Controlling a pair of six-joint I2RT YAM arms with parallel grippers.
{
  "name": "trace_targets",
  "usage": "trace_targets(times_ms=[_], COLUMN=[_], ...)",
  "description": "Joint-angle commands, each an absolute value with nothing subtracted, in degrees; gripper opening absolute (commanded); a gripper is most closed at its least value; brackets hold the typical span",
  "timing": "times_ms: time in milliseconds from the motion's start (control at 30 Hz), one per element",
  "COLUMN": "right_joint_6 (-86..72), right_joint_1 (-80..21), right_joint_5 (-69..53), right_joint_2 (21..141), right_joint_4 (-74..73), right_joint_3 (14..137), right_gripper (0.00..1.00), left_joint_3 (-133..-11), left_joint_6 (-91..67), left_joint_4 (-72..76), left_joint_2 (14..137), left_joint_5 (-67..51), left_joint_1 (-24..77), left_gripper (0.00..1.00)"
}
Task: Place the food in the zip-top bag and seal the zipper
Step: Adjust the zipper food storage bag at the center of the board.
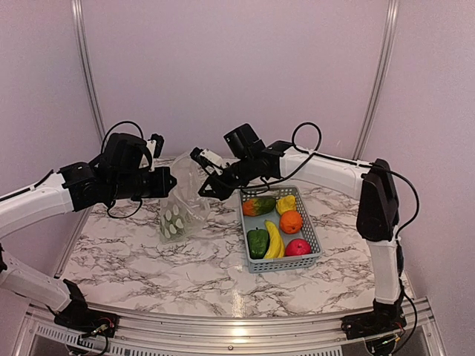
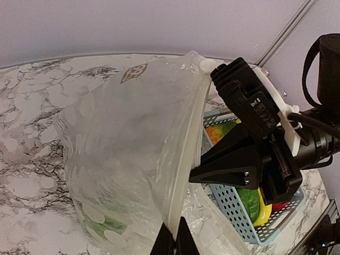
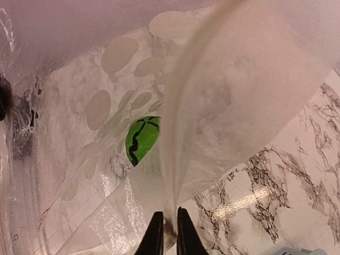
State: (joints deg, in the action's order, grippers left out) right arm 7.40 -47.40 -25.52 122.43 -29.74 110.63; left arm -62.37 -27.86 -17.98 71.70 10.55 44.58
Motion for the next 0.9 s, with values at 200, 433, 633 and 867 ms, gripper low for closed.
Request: trace_targets(times_ms=[200, 433, 633, 867], right_joint_6=[0.41, -3.35, -0.31, 6.81], right_joint_1=[-45.41, -45.0, -44.75, -44.15], right_joint_5=[-19.99, -14.7, -20.76, -23.48], right_joint_2=[112.11, 110.14, 110.44, 105.85], right_joint_4=[-33.64, -33.13, -33.82, -35.86], right_joint_3=[103.77, 99.41, 101.89, 101.46], right_gripper=[0.0, 0.0, 0.03, 0.34], left_joint_3=[-63.55, -64.44, -65.79, -66.91], left_joint_6=[-27.0, -26.48, -25.33, -24.23], left_joint_4=[-20.7, -19.53, -19.45, -20.15], left_joint_2=[73.89, 75.26, 75.26, 74.34], left_joint_5=[19.18, 18.84, 16.73, 15.38], left_joint_1=[44.73, 44.71, 44.74, 44.72], left_gripper=[0.0, 0.0, 0.0, 0.0])
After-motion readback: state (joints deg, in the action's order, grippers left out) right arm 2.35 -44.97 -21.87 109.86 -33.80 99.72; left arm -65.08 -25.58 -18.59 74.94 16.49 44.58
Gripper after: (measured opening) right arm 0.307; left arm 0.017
